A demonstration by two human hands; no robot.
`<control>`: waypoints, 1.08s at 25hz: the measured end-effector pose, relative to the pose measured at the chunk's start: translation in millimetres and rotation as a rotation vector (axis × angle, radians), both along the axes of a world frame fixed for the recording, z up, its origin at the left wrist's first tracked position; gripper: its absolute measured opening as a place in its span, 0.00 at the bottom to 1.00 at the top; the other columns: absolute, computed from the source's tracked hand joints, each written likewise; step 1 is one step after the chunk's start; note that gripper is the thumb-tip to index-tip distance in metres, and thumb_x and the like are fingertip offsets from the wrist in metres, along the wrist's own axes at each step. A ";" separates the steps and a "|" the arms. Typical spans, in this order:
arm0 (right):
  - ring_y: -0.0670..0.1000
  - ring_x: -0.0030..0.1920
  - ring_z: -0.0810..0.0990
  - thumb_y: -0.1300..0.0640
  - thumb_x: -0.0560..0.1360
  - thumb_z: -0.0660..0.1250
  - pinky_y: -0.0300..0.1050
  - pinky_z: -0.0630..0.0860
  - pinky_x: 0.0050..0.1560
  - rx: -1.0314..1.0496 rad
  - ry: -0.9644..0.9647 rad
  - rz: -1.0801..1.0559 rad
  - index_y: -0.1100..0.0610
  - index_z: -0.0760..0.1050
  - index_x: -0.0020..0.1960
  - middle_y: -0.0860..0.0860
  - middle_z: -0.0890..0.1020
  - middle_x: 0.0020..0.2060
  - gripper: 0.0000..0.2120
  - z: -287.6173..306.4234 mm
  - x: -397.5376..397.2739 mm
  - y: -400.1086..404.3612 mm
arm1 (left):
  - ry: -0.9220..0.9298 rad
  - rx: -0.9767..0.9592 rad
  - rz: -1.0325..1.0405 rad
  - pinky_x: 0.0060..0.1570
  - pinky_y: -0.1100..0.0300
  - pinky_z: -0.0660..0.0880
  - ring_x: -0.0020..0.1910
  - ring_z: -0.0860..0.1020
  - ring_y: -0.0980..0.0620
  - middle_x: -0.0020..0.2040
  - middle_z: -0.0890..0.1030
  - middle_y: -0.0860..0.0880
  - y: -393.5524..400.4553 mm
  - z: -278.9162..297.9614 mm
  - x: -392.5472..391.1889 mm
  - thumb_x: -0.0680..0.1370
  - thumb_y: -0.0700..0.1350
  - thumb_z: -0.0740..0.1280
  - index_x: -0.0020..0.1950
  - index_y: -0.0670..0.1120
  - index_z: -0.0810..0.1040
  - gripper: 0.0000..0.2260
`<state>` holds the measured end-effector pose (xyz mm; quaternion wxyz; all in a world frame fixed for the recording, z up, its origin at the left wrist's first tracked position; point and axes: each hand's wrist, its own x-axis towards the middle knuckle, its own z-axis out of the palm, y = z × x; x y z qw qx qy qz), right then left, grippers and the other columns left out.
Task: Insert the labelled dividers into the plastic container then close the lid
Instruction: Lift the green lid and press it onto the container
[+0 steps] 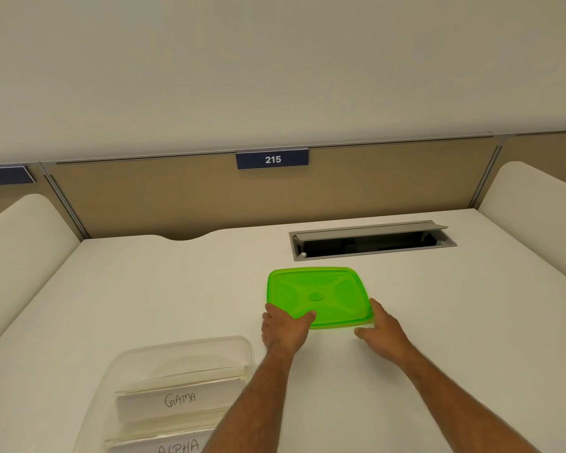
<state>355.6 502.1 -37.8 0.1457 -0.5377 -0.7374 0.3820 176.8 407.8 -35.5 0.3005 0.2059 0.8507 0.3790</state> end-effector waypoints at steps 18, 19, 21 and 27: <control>0.58 0.42 0.84 0.60 0.67 0.78 0.51 0.79 0.47 0.591 0.002 -0.107 0.58 0.84 0.49 0.56 0.87 0.43 0.11 4.6 42.1 -1.9 | 0.588 -0.149 -0.326 0.57 0.51 0.70 0.61 0.71 0.46 0.59 0.71 0.47 -39.4 72.9 -10.9 0.74 0.49 0.68 0.62 0.49 0.75 0.17; 0.58 0.40 0.83 0.61 0.67 0.78 0.50 0.79 0.45 0.599 0.061 -0.099 0.58 0.84 0.48 0.55 0.87 0.41 0.10 10.7 44.2 -3.3 | 0.626 -0.135 -0.334 0.57 0.51 0.69 0.61 0.70 0.46 0.59 0.72 0.48 -42.4 77.6 -14.3 0.75 0.49 0.67 0.61 0.50 0.77 0.15; 0.56 0.39 0.81 0.64 0.67 0.78 0.43 0.77 0.42 0.586 0.192 -0.088 0.57 0.83 0.47 0.53 0.85 0.41 0.10 26.9 46.8 -6.9 | 0.684 -0.069 -0.338 0.57 0.51 0.69 0.62 0.69 0.47 0.59 0.72 0.49 -48.4 87.6 -21.5 0.77 0.51 0.68 0.58 0.53 0.79 0.11; 0.52 0.53 0.79 0.64 0.73 0.72 0.39 0.78 0.53 0.332 0.593 -0.087 0.48 0.77 0.50 0.53 0.79 0.53 0.12 76.8 48.3 -12.3 | 0.489 0.305 -0.342 0.61 0.50 0.69 0.61 0.71 0.48 0.58 0.76 0.51 -62.9 109.8 -34.9 0.74 0.55 0.71 0.52 0.53 0.79 0.10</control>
